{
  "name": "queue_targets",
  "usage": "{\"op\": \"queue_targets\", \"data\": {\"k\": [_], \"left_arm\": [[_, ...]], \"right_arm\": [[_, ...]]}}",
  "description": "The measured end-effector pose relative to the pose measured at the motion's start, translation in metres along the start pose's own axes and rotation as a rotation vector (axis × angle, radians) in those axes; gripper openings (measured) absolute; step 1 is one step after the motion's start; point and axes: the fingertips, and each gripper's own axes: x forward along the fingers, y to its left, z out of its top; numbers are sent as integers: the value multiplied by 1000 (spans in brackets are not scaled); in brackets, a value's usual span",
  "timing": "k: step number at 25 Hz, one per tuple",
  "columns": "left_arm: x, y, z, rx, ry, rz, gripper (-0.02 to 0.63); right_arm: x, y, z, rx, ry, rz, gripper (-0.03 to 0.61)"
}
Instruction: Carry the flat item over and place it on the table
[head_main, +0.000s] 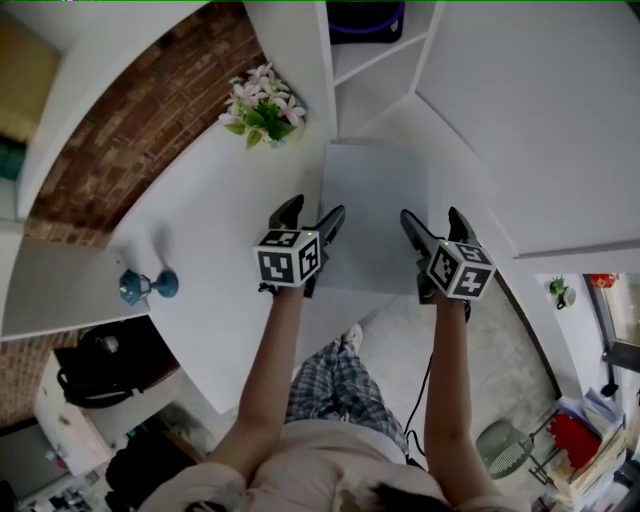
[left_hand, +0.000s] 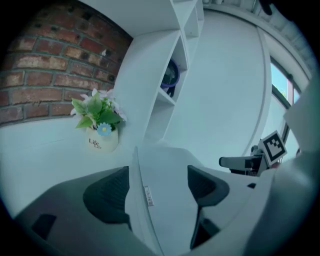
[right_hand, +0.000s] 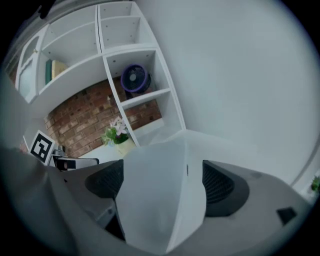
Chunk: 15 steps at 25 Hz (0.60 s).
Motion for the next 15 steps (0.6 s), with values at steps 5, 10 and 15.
{"op": "queue_targets", "data": {"k": [5, 10, 15], "left_arm": [[-41, -21, 37, 13, -157, -70, 342], [-89, -46, 71, 76, -302, -118, 168], [-134, -70, 90, 159, -402, -154, 81]], "right_arm": [[-52, 15, 34, -34, -161, 54, 469], [-107, 33, 63, -145, -298, 32, 319], [-164, 45, 80, -209, -418, -37, 181]]}}
